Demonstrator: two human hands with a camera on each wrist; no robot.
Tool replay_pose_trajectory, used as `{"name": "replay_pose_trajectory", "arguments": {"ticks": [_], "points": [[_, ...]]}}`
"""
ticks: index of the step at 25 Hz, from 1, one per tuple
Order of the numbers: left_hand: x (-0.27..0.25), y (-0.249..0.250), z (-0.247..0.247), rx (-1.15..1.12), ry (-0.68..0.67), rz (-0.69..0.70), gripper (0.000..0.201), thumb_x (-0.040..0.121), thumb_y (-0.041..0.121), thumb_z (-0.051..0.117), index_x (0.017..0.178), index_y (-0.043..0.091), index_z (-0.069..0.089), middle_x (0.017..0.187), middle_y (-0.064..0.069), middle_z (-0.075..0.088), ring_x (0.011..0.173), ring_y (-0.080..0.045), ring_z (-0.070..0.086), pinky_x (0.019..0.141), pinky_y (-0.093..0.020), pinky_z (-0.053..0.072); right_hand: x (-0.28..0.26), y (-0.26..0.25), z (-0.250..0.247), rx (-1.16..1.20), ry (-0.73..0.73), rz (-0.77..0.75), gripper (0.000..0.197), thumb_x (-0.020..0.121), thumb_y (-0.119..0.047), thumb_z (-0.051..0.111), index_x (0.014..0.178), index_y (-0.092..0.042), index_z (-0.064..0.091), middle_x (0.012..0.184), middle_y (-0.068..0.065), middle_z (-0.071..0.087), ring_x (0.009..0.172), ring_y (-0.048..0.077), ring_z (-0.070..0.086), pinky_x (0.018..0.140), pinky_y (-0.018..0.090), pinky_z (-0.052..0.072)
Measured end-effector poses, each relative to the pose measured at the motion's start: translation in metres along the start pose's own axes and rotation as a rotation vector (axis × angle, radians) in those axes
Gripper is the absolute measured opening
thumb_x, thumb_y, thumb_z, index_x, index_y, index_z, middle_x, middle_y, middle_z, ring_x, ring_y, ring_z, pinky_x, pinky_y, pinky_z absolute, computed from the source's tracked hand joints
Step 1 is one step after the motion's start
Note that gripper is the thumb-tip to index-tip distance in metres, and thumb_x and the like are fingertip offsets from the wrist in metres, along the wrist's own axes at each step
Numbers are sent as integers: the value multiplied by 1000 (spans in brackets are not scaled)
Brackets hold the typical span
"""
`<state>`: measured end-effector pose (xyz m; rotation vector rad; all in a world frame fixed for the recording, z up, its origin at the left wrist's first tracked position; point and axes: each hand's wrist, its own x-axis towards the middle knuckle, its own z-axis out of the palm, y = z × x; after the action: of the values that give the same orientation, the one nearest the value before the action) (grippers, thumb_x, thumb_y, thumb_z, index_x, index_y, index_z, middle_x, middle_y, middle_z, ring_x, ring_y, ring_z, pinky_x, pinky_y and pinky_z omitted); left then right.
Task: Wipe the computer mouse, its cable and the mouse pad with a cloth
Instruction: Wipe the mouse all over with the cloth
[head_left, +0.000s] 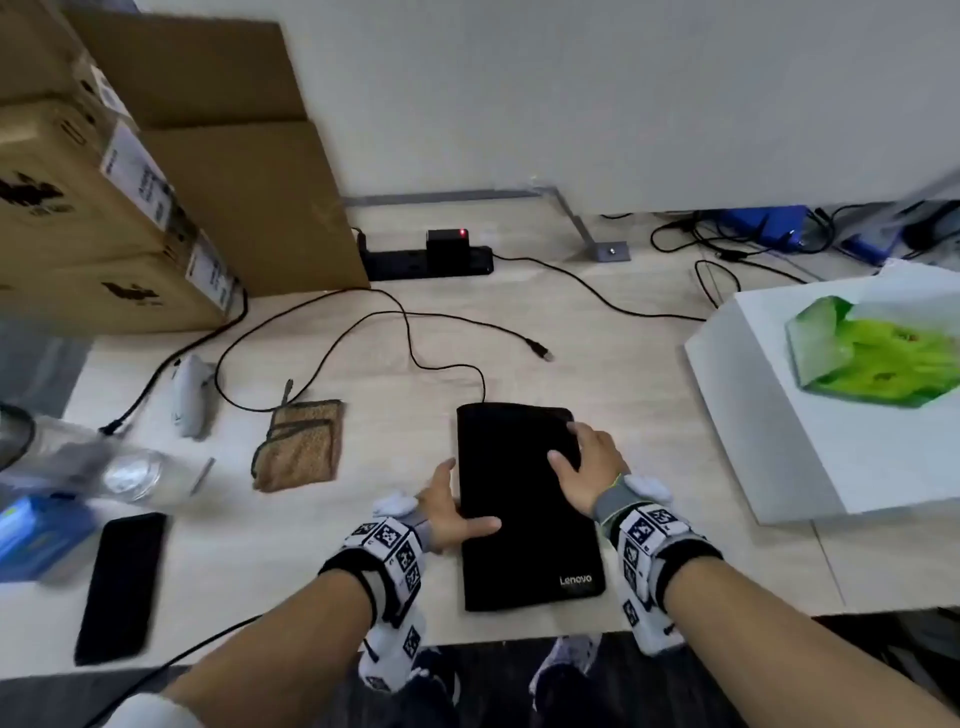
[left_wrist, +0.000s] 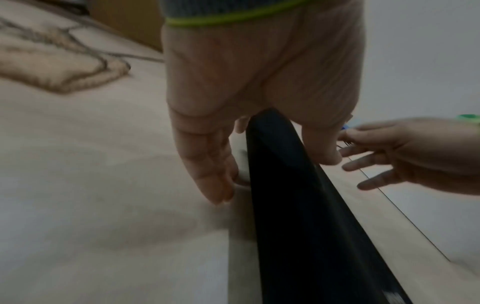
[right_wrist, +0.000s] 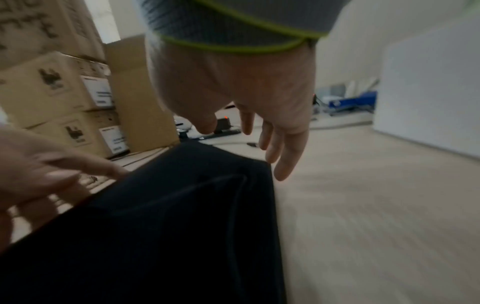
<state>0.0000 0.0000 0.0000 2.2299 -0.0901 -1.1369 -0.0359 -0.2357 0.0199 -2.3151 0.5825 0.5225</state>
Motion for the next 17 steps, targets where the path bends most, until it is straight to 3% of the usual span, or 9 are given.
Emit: {"name": "replay_pose_trajectory", "arguments": {"ticks": [2, 4, 8, 10, 11, 12, 14, 16, 17], "points": [[2, -7, 14, -75, -36, -6, 117, 54, 56, 80, 140, 45, 2, 123, -8, 63, 101, -29, 64, 80, -41, 56, -6, 16, 9, 31, 21, 133, 55, 89, -45, 54, 137, -24, 38, 136, 11, 42, 118, 33, 51, 97, 37, 43], [9, -16, 26, -104, 13, -23, 108, 54, 50, 80, 134, 53, 7, 115, -8, 66, 96, -28, 66, 82, -48, 56, -15, 29, 21, 78, 31, 228, 55, 85, -45, 60, 133, -24, 43, 133, 12, 44, 115, 33, 53, 98, 39, 43], [22, -4, 17, -180, 19, -12, 96, 68, 32, 82, 138, 40, 17, 97, -3, 71, 83, -23, 68, 68, -36, 57, -6, 26, 16, 237, 44, 346, 64, 81, -46, 66, 134, -21, 41, 133, 8, 49, 120, 32, 51, 101, 37, 41], [22, -5, 12, -215, -12, -30, 84, 73, 31, 80, 138, 32, 27, 92, -2, 69, 80, -23, 68, 66, -36, 57, -3, 22, 8, 307, 7, 397, 49, 85, -38, 65, 126, -15, 48, 117, 8, 57, 115, 31, 53, 97, 35, 41], [19, -7, 7, -239, -3, -41, 74, 76, 32, 78, 135, 28, 34, 94, -3, 67, 81, -24, 68, 69, -37, 58, -2, 19, 5, 342, -10, 401, 31, 87, -32, 63, 112, -15, 54, 101, 6, 58, 102, 30, 58, 90, 35, 44], [14, -12, -3, -246, 62, -48, 64, 77, 34, 76, 131, 25, 43, 100, -5, 66, 83, -25, 67, 73, -38, 58, -1, 10, 4, 373, -19, 380, 13, 88, -26, 62, 95, -17, 56, 87, 6, 57, 86, 28, 58, 79, 35, 47], [10, -24, -26, -126, 285, -38, 51, 77, 38, 74, 122, 23, 54, 114, -8, 62, 92, -26, 65, 84, -38, 54, -3, -2, 1, 408, -59, 337, 18, 87, -19, 61, 74, -16, 50, 71, 7, 52, 65, 24, 51, 59, 31, 44], [0, -45, -62, 97, 512, -36, 52, 80, 38, 71, 126, 22, 52, 128, -11, 54, 108, -28, 58, 92, -35, 47, -6, -26, 2, 365, -112, 230, 22, 87, -17, 60, 71, -13, 45, 67, 9, 50, 59, 23, 46, 51, 28, 40], [-5, -56, -78, 231, 551, -76, 56, 82, 39, 67, 131, 23, 47, 136, -12, 47, 116, -30, 52, 95, -37, 43, -9, -39, 4, 334, -133, 177, 20, 87, -16, 60, 72, -12, 46, 66, 9, 50, 57, 22, 46, 49, 26, 39]]}}
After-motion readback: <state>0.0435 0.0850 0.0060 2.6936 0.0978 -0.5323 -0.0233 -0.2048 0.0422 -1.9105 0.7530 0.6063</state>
